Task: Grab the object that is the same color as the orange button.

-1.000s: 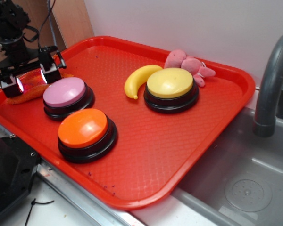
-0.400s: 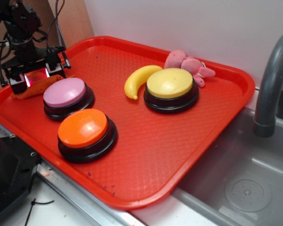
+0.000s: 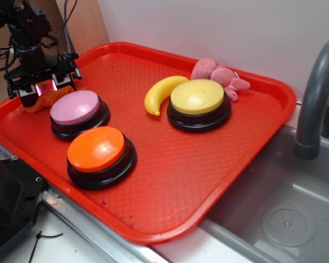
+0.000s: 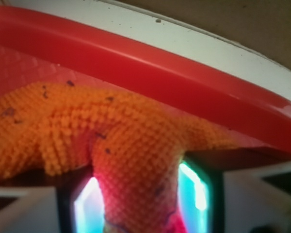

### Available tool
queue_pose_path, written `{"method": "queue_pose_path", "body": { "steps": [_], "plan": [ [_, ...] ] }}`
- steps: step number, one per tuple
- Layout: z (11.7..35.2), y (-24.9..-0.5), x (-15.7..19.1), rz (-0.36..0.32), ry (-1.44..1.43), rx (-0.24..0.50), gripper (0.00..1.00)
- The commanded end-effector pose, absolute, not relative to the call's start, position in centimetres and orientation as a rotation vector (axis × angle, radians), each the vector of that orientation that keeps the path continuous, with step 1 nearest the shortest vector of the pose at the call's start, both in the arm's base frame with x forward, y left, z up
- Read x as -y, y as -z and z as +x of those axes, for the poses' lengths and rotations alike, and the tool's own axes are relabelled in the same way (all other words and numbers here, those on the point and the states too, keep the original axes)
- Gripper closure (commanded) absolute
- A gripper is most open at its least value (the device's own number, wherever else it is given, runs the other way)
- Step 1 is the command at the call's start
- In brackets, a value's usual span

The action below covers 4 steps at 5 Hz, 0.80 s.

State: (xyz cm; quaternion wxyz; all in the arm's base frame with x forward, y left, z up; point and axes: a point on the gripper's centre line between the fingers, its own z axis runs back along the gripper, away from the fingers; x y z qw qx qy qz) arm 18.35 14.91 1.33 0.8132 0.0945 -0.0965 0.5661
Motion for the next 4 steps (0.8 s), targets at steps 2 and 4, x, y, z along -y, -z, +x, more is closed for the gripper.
{"method": "queue_pose_path", "body": {
  "steps": [2, 4],
  "plan": [
    [17.9, -2.6, -14.6, 0.164, -1.000, 0.079, 1.00],
    [19.2, -7.4, -12.5, 0.065, -0.768, 0.121, 1.00]
  ]
}}
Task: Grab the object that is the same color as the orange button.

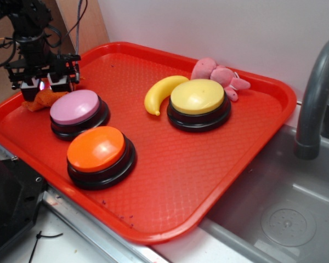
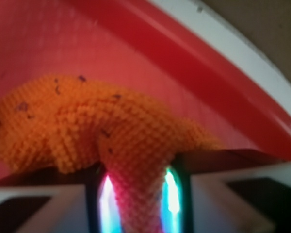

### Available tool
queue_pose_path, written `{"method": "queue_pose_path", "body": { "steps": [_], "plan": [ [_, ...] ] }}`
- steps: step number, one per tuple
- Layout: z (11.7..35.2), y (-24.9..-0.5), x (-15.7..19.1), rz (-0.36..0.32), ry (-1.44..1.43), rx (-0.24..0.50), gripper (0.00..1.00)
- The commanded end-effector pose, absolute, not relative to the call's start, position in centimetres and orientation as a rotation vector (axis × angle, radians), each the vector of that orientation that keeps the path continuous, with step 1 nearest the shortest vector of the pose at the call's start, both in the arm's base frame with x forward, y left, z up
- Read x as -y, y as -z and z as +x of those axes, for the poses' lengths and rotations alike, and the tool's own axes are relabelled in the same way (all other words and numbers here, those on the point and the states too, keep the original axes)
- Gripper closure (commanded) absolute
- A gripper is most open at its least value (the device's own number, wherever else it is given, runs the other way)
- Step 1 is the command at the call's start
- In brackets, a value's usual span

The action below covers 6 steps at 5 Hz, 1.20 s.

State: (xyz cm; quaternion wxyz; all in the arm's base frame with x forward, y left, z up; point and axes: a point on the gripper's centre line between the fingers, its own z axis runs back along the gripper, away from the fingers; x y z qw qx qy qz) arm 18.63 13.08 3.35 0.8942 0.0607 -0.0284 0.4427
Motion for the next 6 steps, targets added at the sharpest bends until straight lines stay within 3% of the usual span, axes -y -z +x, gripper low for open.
{"method": "queue_pose_path", "body": {
  "steps": [1, 2, 3, 4, 5, 6],
  "plan": [
    [20.6, -11.5, -10.4, -0.048, -0.589, 0.125, 1.00],
    [21.8, -15.5, -8.2, -0.151, -0.423, 0.166, 1.00],
    [22.3, -18.9, -6.4, -0.138, -0.348, 0.231, 1.00],
    [23.3, -19.9, -5.0, -0.033, -0.212, 0.208, 1.00],
    [23.7, -19.7, -4.4, 0.020, -0.247, 0.176, 1.00],
    [24.0, -19.2, -4.7, 0.007, -0.225, 0.162, 1.00]
  ]
}}
